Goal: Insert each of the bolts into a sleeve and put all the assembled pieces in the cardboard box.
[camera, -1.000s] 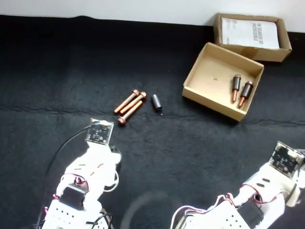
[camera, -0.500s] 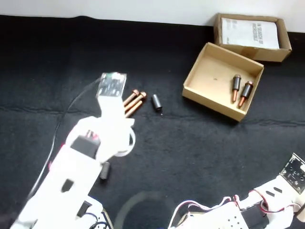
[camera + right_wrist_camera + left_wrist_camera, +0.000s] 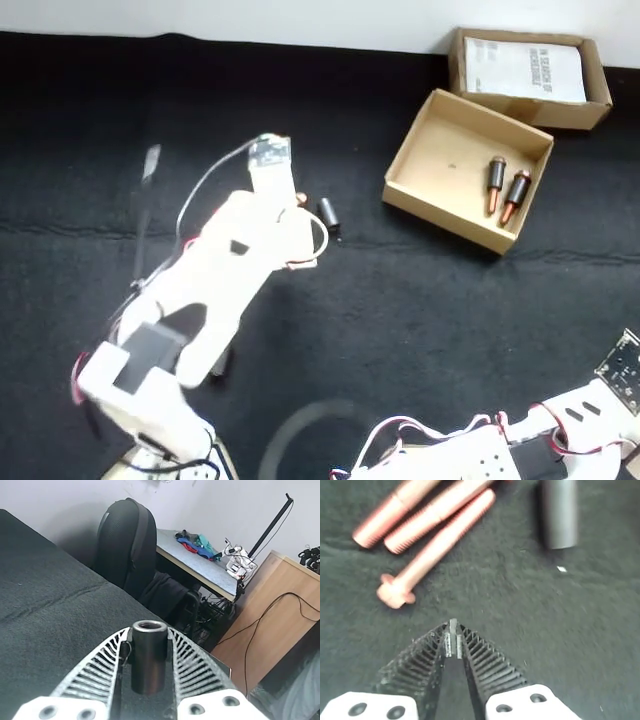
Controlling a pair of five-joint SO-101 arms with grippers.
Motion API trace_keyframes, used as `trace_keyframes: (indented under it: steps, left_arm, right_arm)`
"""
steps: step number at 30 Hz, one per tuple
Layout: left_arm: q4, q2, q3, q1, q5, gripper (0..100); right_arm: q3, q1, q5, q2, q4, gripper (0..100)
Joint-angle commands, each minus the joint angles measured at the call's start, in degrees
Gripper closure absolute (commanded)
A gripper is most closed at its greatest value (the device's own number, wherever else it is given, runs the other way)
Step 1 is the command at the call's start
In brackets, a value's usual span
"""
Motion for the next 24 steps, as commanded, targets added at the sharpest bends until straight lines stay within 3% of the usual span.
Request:
trace_keyframes:
  steps: [1,12,24]
  left_arm:
    - [-0.62,5.49,-5.85,-2.15,2.64,99]
    - [-0.62,13.85,-15.52,-14.37,8.0,99]
    - [-3.87,18.68,-23.43,-24.22,8.0,99]
  right_arm:
    - [7.25,0.66,1.14,-1.54,-1.54,99.1]
    - [7.25,-0.4,1.23,-1.54,3.21,99.1]
    - [7.34,-5.05,1.23,-1.54,4.09,99.1]
